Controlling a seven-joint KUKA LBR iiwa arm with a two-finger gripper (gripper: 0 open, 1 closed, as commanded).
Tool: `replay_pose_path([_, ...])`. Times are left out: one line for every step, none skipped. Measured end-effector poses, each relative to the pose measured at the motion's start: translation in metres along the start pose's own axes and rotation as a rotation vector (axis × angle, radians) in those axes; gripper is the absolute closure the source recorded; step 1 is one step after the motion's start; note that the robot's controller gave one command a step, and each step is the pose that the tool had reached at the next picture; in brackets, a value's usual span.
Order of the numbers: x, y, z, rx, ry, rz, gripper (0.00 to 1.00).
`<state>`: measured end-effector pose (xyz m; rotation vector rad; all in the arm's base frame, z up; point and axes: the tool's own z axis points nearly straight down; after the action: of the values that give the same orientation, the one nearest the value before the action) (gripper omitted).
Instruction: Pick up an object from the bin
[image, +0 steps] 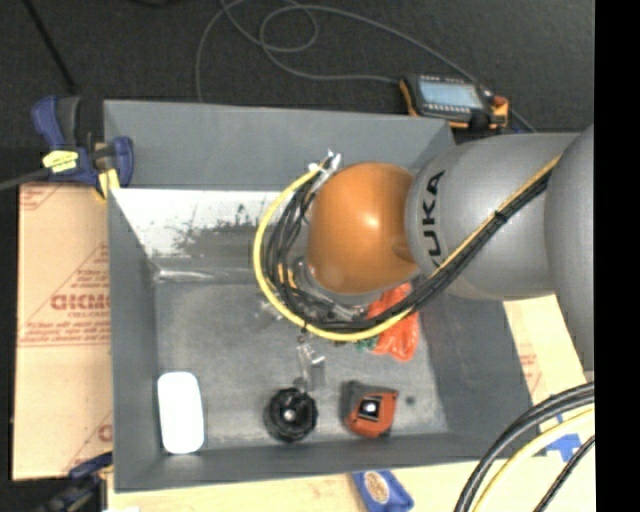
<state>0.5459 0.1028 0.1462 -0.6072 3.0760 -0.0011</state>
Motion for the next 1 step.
replay_pose_path([0.0488,-0.0099,0.0359,-0.001,0.001,-0.319,0.0])
